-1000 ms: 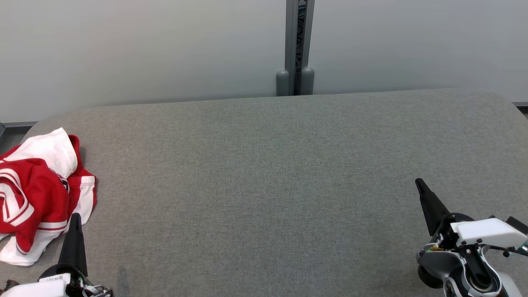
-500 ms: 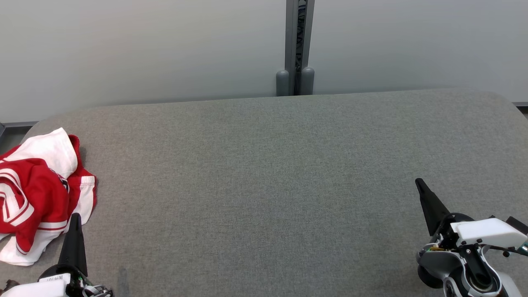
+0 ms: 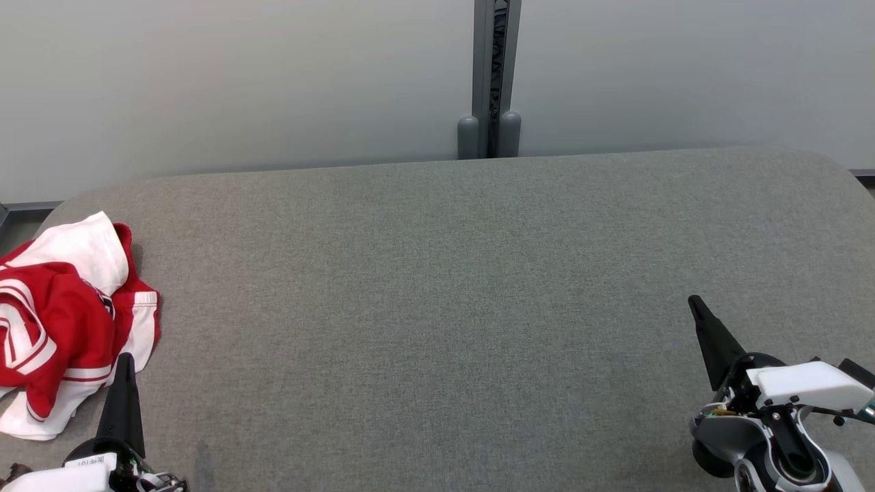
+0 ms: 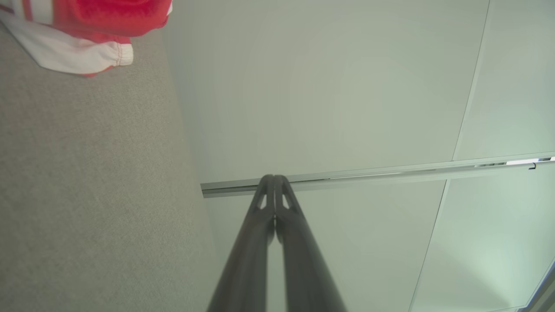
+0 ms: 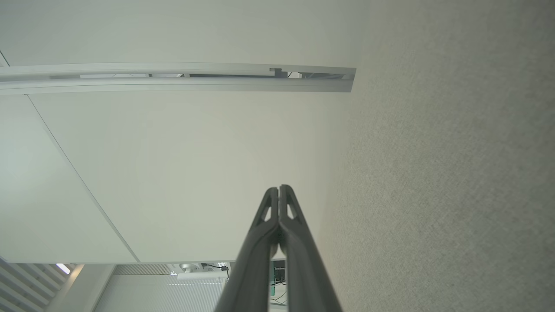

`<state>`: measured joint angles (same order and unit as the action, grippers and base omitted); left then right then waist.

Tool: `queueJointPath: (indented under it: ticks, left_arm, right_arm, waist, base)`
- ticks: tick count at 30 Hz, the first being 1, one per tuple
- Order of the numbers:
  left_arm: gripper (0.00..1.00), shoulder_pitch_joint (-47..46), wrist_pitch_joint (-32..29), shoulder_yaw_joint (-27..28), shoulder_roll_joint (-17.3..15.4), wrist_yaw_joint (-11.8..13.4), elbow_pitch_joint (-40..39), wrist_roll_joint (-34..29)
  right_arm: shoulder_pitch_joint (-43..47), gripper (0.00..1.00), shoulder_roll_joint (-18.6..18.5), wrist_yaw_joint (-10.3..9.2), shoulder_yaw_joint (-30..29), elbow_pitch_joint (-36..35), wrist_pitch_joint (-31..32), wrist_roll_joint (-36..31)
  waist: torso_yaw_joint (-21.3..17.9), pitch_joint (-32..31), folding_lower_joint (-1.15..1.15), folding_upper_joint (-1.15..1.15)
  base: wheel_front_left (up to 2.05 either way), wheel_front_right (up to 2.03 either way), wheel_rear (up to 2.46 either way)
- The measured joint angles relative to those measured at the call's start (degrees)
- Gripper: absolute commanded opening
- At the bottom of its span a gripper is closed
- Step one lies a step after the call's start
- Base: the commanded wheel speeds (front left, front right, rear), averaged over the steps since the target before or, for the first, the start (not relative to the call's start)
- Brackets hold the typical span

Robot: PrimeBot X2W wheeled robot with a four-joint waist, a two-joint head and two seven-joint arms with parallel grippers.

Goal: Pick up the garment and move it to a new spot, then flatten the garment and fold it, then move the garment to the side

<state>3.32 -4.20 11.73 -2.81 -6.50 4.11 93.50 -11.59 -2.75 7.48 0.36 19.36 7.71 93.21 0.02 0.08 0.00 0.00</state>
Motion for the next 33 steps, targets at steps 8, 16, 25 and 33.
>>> queueJointPath:
  ticks: [8,16,25,33]
  left_arm:
    - [0.0,0.0,0.0,0.0,0.0,0.0,0.0,0.0]
    - [0.0,0.0,0.0,0.0,0.0,0.0,0.0,0.0]
    - [0.0,0.0,0.0,0.0,0.0,0.0,0.0,0.0]
    - [1.0,0.3,0.0,-0.1,0.5,0.0,1.3,0.0]
  right_arm:
    - [0.0,0.0,0.0,0.0,0.0,0.0,0.0,0.0]
    - [0.0,0.0,0.0,0.0,0.0,0.0,0.0,0.0]
    - [0.0,0.0,0.0,0.0,0.0,0.0,0.0,0.0]
    - [1.3,1.0,0.5,0.0,0.1,0.9,0.0,0.0]
  waist:
    - [0.0,0.0,0.0,0.0]
    - [0.0,0.0,0.0,0.0]
    - [0.0,0.0,0.0,0.0]
    - [0.0,0.0,0.0,0.0]
  base:
    - [0.0,0.0,0.0]
    - [0.0,0.0,0.0]
    - [0.0,0.0,0.0]
    - [0.0,0.0,0.0]
